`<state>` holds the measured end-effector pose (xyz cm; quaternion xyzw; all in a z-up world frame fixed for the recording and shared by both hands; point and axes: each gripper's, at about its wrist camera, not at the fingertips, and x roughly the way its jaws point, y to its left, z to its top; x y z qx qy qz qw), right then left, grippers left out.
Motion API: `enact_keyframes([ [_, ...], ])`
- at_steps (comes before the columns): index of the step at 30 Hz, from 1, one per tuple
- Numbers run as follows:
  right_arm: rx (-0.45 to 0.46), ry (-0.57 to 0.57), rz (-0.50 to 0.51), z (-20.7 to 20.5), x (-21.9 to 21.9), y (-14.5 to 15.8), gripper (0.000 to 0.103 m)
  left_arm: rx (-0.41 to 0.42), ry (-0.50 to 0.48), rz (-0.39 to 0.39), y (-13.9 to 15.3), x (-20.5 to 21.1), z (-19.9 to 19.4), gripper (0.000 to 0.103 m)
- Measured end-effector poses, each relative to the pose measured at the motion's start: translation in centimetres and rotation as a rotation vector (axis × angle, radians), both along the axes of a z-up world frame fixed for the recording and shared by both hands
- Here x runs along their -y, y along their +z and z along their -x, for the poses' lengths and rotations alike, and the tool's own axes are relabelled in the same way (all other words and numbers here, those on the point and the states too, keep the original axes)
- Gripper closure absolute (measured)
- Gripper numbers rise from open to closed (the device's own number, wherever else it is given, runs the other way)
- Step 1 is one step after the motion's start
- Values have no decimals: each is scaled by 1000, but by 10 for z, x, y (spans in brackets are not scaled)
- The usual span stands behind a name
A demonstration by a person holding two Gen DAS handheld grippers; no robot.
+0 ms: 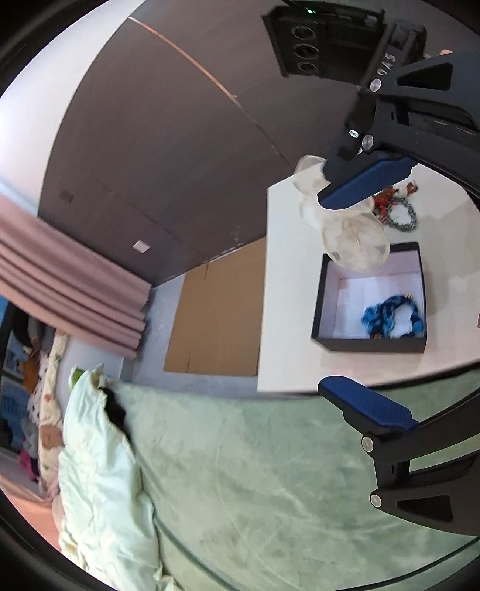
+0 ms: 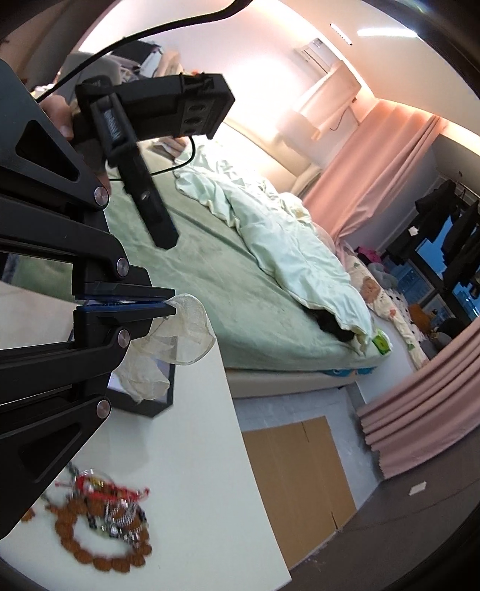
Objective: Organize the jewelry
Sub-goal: 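Lower both items into the black box and open both grippers, then grasp the red string bracelet from the pile with the left gripper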
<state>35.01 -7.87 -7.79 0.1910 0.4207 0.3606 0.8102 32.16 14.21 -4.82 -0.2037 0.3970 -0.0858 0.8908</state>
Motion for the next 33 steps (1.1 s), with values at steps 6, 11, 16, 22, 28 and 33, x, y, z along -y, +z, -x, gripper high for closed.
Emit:
enact_keyframes([
  [6,-36,60,23,-1,-23,-13,85,-2,42,-6,2,-15,1,12],
  [11,-64,-2,44,2,-2,-26,34,-1,35,-5,1,-9,-2,10],
  [16,-52,-76,101,12,26,-21,34,-9,-8,-1,-4,11,-5,1],
  [22,-38,-188,141,27,68,-10,33,-11,-90,-25,-10,53,-9,1],
  [28,-29,-242,125,44,105,-9,6,2,-151,-55,-9,89,-11,0],
  [33,-51,-317,123,52,138,-15,5,-10,-189,-44,-15,113,-13,0],
])
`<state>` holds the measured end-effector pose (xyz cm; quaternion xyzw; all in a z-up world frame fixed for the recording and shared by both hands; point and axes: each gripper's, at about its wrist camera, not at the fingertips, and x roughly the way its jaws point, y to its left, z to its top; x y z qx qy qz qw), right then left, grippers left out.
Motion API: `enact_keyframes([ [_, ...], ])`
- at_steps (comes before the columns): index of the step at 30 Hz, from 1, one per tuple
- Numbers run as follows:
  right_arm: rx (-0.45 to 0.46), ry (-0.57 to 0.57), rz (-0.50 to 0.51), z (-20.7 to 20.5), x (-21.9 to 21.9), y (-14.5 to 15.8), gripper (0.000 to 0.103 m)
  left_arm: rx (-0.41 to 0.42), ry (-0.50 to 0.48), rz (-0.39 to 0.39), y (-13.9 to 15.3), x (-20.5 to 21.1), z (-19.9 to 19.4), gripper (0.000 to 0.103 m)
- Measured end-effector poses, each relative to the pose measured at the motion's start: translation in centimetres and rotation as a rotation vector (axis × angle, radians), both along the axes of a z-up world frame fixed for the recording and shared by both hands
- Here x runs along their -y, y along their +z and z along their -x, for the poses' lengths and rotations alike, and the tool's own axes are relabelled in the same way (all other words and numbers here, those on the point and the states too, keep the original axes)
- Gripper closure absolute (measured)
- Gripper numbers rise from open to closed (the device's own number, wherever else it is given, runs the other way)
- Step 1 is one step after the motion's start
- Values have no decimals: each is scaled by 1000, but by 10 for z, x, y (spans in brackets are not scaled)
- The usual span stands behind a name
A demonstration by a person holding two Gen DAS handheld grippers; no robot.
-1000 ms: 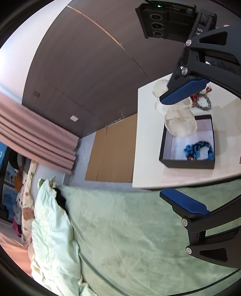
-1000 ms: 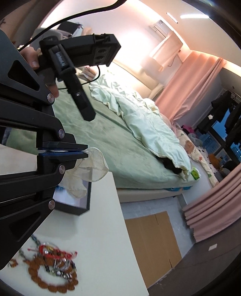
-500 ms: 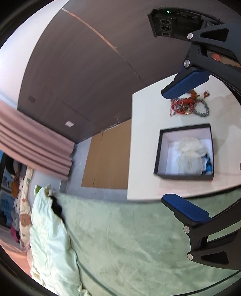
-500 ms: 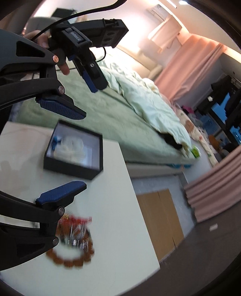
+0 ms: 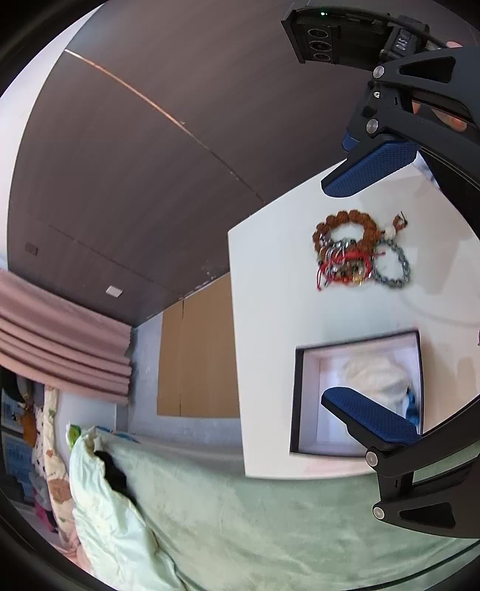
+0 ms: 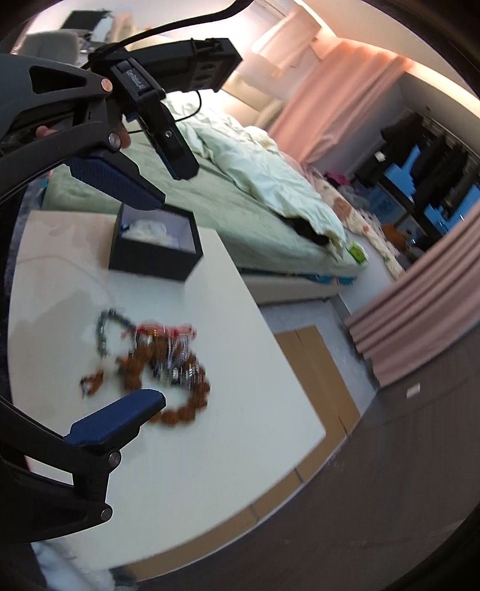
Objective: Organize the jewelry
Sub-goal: 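Grasp the red string bracelet from the pile with the left gripper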
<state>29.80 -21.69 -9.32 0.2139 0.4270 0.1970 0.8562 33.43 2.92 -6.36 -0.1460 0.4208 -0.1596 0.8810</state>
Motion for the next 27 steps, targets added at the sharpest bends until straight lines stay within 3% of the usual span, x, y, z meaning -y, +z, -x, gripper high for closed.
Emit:
enact_keyframes([
  [11,-67,-155,6,4,65,-17,6,-9,-79,-22,-10,50,-14,2],
  [13,-84,-167,-1,3,69,-23,11,-27,-95,-33,-15,60,-20,13],
  [15,-112,-160,-21,-1,72,-31,29,-53,-103,-52,-22,67,-25,26],
  [17,-148,-147,-41,-7,73,-43,38,-93,-112,-58,-33,72,-31,37],
  [21,-203,-144,-57,-14,75,-62,42,-153,-120,-74,-52,83,-40,57],
  [27,-232,-133,-86,-21,75,-76,52,-200,-118,-110,-71,93,-49,59],
])
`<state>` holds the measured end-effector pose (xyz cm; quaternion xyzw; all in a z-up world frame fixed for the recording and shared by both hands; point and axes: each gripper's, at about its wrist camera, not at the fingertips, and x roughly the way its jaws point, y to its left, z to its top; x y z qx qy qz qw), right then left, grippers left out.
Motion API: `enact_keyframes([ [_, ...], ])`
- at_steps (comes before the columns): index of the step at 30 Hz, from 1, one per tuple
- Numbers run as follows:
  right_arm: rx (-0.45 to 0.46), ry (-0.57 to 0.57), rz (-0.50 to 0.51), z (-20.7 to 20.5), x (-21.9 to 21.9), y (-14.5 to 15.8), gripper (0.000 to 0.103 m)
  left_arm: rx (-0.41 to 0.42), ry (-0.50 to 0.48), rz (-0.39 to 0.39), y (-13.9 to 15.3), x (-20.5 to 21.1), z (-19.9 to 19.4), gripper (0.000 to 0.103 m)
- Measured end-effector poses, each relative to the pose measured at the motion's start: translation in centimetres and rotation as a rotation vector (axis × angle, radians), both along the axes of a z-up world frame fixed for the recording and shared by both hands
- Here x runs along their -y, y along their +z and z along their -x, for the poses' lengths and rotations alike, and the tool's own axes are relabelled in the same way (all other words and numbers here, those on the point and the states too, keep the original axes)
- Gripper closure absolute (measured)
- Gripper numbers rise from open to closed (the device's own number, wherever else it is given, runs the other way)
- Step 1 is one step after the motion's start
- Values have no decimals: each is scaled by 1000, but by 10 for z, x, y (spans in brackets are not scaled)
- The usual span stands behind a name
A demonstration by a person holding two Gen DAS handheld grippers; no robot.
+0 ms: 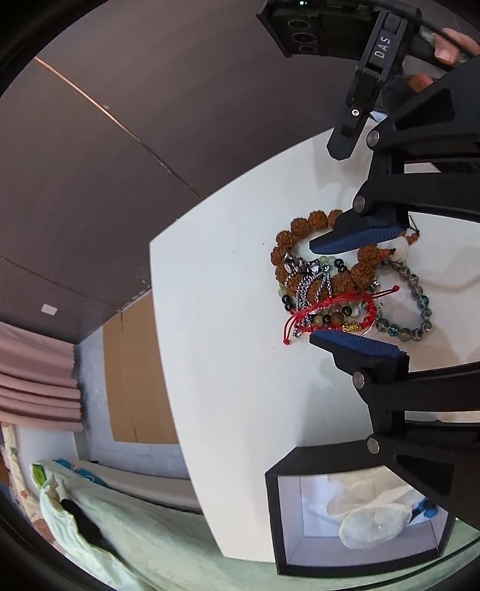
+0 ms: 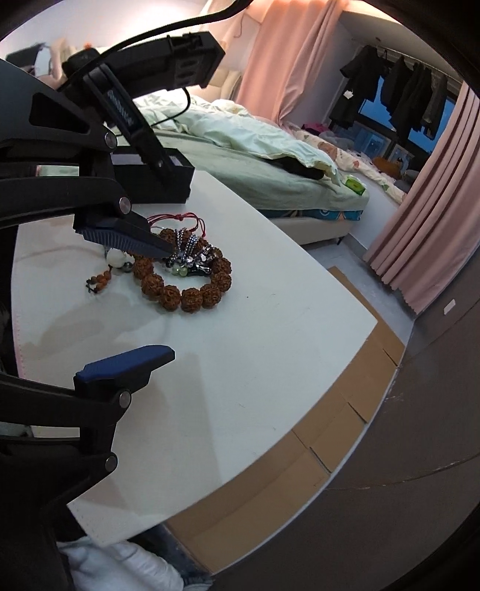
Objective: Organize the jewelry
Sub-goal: 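Grasp the red string bracelet from the pile with the left gripper, then grasp the silver chain with the right gripper while the left gripper holds the red string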
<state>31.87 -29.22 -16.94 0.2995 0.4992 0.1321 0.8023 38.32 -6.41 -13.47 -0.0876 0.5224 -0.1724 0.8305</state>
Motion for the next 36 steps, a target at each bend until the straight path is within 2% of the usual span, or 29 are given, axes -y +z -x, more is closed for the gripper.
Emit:
enact_keyframes([
  [2,-4,8,11,-4,-3,-5,52,-11,2,-11,-7,2,-3,66],
  [3,-9,9,13,-5,-4,-7,55,-20,5,-16,-10,2,-4,72],
  [5,-26,18,11,-8,-8,-12,60,-42,10,-18,-17,1,-7,78],
  [8,-26,39,26,-14,-17,-14,60,-54,12,0,-22,-1,-9,86],
  [10,-38,40,41,-19,-22,-17,60,-49,9,4,-21,-1,-10,98],
  [17,-48,42,103,-35,-36,-22,60,-18,13,45,-11,-8,-8,98],
  [25,-28,43,226,-42,-52,-18,60,30,17,89,8,-18,-3,98],
  [30,-33,25,246,-43,-51,-15,65,51,20,105,17,-26,2,98],
  [36,69,60,190,-43,-59,11,65,84,34,126,31,-41,5,98],
])
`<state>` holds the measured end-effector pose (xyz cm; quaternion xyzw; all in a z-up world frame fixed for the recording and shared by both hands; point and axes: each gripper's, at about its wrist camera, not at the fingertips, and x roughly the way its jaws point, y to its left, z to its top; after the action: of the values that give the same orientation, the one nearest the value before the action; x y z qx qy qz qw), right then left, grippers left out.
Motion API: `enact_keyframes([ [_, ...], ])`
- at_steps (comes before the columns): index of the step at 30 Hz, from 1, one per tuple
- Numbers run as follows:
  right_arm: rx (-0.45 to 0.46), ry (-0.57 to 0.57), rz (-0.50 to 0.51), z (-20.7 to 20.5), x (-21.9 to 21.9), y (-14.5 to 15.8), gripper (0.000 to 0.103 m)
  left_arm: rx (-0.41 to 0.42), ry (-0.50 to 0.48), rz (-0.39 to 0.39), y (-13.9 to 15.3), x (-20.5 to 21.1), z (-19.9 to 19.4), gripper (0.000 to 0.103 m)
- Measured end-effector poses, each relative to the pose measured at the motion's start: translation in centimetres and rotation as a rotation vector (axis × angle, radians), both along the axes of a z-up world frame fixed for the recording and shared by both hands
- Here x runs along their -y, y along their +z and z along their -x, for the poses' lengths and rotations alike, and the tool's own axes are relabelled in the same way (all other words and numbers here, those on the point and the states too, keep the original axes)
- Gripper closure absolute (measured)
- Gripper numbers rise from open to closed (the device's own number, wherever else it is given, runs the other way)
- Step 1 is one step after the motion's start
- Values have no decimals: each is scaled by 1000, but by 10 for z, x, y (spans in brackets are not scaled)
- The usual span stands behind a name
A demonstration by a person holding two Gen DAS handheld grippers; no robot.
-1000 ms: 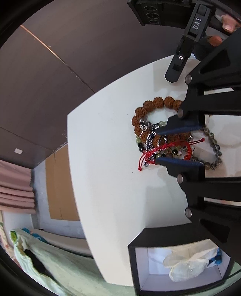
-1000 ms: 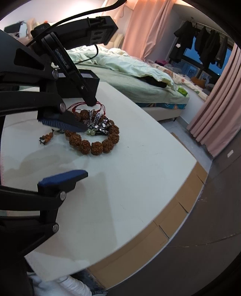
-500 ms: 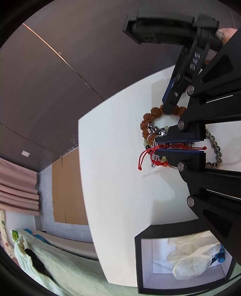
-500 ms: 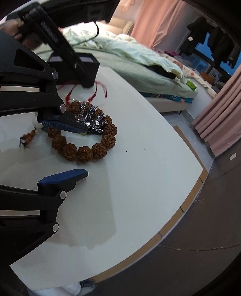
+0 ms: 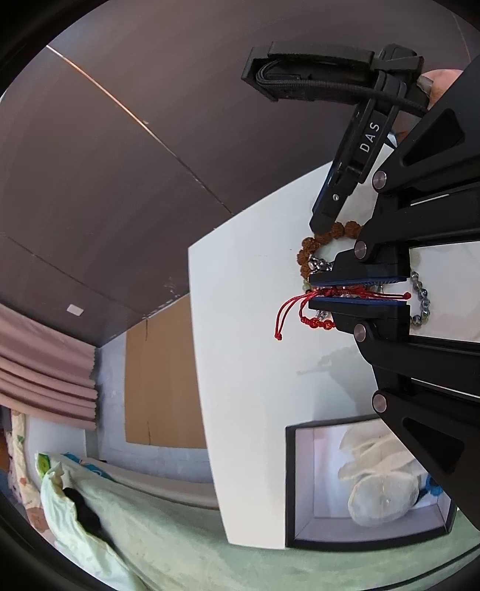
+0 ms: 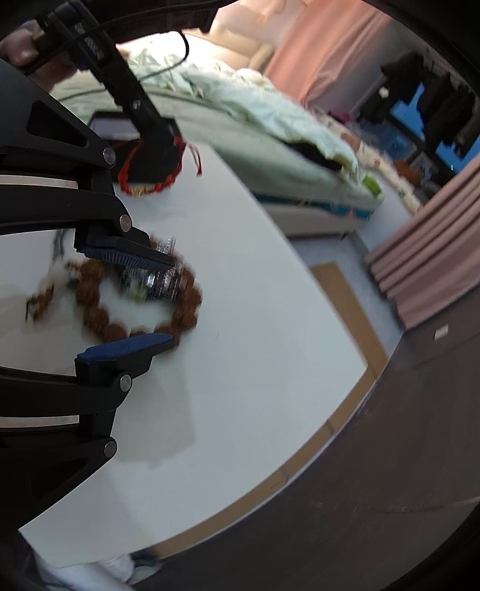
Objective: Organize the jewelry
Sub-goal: 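Grasp the silver chain with the right gripper while the left gripper holds the red string, then lift the silver chain high with the right gripper while the left gripper carries the red string to the box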
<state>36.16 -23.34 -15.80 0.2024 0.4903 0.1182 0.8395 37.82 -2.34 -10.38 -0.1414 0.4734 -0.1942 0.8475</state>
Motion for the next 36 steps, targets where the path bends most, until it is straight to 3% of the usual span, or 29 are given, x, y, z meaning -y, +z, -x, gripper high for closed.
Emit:
enact_keyframes([
  [5,-42,33,-58,-10,-13,-12,67,11,10,18,5,-9,-1,98],
  [16,-116,-10,-145,-26,-21,-40,69,6,22,39,4,-23,-3,98],
  [19,-107,-22,-174,-27,-20,-41,85,8,22,41,5,-25,-2,98],
  [20,-100,-25,-180,-26,-19,-39,85,9,23,42,5,-25,-2,98],
  [26,-29,-21,-176,-20,-19,-19,85,27,24,48,13,-29,4,98],
  [36,162,49,-143,2,-26,60,86,89,51,75,40,-50,19,98],
])
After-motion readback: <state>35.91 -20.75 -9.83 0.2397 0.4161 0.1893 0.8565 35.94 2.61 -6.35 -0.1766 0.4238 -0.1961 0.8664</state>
